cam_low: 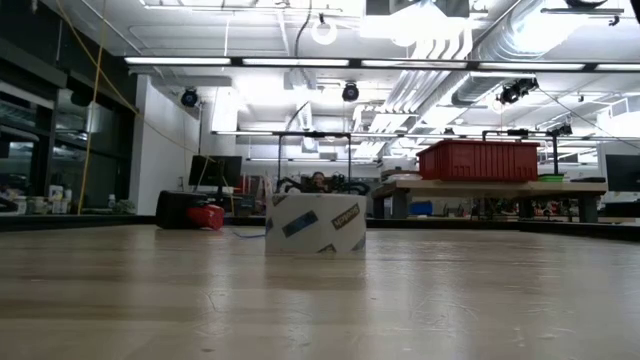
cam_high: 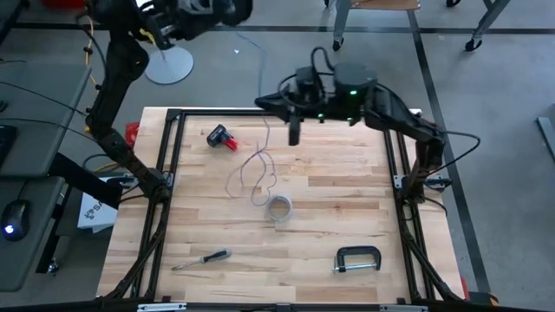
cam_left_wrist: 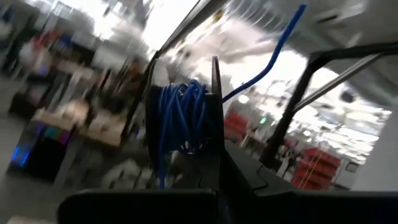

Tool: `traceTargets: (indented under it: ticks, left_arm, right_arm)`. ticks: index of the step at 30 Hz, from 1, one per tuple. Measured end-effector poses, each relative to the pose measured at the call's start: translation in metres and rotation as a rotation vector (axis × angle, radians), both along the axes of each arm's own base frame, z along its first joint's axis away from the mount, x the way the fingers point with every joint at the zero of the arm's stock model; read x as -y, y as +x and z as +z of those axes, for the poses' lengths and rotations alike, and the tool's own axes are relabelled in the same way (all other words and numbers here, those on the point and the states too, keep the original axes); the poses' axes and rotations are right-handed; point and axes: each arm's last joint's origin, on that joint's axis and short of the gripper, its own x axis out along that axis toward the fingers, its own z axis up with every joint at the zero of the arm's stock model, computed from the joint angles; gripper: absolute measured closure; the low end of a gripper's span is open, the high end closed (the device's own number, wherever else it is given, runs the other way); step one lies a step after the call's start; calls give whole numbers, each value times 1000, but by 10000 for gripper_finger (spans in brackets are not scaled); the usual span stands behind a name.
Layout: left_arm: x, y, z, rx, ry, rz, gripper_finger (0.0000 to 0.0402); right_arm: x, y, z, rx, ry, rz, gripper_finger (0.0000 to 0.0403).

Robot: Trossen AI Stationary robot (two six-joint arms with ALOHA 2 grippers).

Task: Coil cords
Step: Coil the blue wire on the spool

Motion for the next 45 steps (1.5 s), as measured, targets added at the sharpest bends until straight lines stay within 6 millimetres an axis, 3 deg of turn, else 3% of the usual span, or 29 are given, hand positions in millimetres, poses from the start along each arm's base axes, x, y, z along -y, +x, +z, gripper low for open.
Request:
traceTargets:
  ticks: [9,17,24,37,45]
  left_arm:
    - [10,-15,-20,-217,-73,46,401]
    - [14,-15,-35,-341,-168,12,401]
    - [25,8,-55,-492,-308,-267,401]
    - [46,61,-74,-589,-342,-477,401]
    - [59,81,-81,-642,-388,-618,401]
  right_arm:
    - [-4,-39,26,63,-53,-12,403]
    - [-5,-51,33,85,-78,-4,403]
    - [4,-54,32,68,-63,85,403]
    - [12,-52,38,143,-37,261,403]
    - [15,-54,39,143,-7,314,403]
